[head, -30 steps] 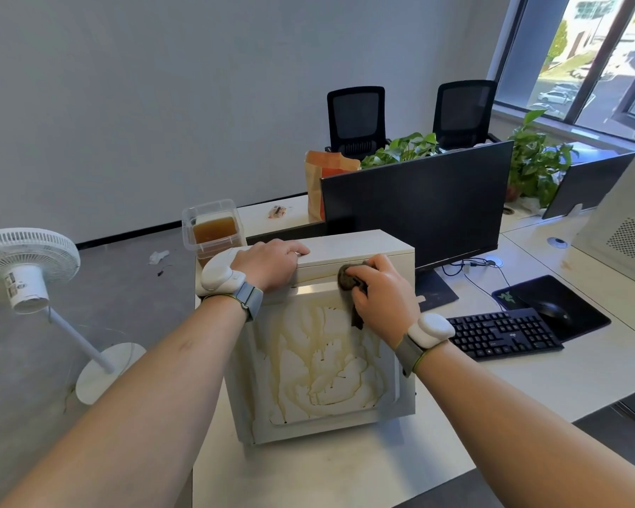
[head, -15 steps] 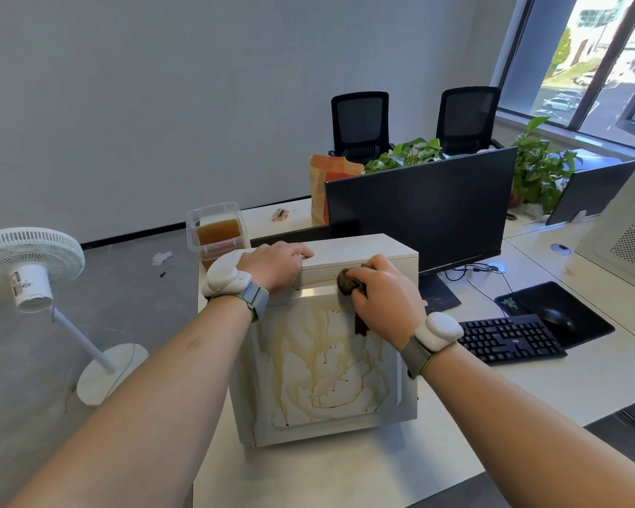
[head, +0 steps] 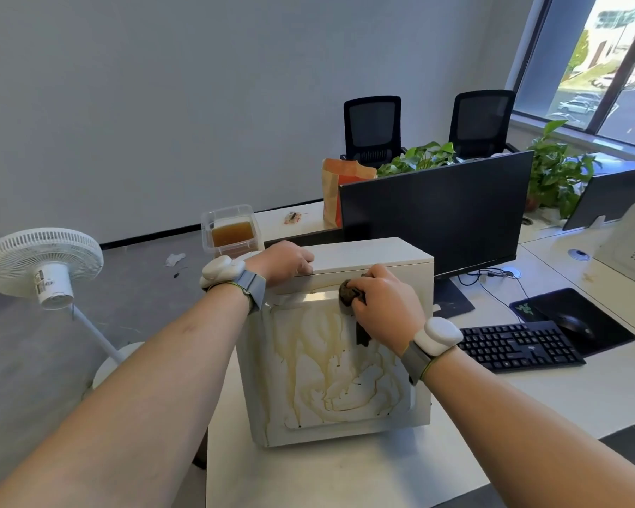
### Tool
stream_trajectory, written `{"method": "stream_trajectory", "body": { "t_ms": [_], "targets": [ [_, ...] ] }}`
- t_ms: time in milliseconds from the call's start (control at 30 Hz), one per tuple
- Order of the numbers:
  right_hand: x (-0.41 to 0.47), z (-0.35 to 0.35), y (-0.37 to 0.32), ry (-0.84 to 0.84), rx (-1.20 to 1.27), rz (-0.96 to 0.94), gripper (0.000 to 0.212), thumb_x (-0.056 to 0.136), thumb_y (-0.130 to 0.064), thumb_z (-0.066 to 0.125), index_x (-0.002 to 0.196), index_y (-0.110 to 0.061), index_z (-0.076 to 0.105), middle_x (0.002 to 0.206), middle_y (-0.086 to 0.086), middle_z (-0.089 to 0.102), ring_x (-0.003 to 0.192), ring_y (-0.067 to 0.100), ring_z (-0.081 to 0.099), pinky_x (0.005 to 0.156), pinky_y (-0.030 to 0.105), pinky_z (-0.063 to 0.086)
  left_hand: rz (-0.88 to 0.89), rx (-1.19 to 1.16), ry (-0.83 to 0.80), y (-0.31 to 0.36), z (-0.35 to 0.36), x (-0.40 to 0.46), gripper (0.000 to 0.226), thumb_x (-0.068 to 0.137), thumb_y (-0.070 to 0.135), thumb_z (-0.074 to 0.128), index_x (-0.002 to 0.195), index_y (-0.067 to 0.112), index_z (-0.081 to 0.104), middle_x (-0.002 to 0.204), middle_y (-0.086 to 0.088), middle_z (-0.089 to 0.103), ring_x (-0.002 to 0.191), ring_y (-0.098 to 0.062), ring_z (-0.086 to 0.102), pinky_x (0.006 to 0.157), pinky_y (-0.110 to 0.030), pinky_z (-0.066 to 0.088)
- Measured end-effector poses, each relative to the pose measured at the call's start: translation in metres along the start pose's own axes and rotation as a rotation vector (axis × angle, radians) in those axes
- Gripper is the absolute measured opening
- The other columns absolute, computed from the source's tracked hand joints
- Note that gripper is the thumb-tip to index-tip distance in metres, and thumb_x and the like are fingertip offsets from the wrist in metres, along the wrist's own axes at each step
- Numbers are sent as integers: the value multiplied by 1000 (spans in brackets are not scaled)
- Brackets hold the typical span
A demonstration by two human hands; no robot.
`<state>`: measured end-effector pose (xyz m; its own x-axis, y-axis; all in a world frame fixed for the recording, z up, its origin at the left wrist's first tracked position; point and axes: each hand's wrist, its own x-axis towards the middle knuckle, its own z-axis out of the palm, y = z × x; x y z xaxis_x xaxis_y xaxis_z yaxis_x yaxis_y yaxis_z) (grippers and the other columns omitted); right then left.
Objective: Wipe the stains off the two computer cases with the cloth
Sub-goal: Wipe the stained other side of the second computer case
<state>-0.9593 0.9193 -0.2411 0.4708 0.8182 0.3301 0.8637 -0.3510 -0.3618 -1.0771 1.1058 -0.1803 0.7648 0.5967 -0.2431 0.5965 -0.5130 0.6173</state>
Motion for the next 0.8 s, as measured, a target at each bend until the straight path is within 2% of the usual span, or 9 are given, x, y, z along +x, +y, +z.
{"method": "stream_trajectory", "body": {
  "t_ms": [100,233,300,400,533,667,800],
  "targets": [
    [-1,0,1,95,23,6,31,92,-26,58,121,-29,70,112,-5,55,78,21,60,65,38,58,2,-23,3,3,2,-5,15,98,10,60,109,20,63,137,-20,62,108,-21,52,107,-42,44],
    [-2,-1,1,-7,-9,7,30,94,-26,56,118,-31,72,110,-6,54,74,23,60,67,39,58,-6,-27,16,1,3,-3,22,99,9,59,118,18,66,138,-18,62,108,-21,52,106,-40,43],
    [0,-5,-2,-7,-7,15,29,94,-24,56,118,-30,72,110,-5,54,77,23,60,68,38,58,2,2,22,1,3,-1,24,99,9,59,121,14,68,138,-20,61,108,-20,52,106,-40,43],
    [0,-5,2,87,38,24,30,93,-21,59,121,-25,71,111,-2,55,79,23,60,67,37,58,-6,31,16,0,3,1,32,100,10,59,131,3,67,137,-22,61,108,-21,52,107,-42,44],
    [1,-3,0,-51,-10,21,31,95,-25,54,119,-33,71,109,-7,52,78,22,60,70,39,58,-5,23,13,0,1,2,30,98,9,60,127,8,69,137,-21,62,112,-25,56,108,-43,43],
    [1,-3,-10,67,36,-5,32,95,-23,59,125,-28,68,117,-3,55,83,22,61,66,38,59,-14,23,25,1,2,5,32,98,8,60,129,1,68,131,-20,64,106,-21,52,106,-42,44],
    [3,3,-21,-76,9,-50,29,97,-23,55,121,-29,71,115,-2,51,86,23,59,71,39,58,-41,-9,33,0,1,8,32,99,8,59,129,5,68,118,-8,62,108,-20,54,106,-41,44]
  ]
}}
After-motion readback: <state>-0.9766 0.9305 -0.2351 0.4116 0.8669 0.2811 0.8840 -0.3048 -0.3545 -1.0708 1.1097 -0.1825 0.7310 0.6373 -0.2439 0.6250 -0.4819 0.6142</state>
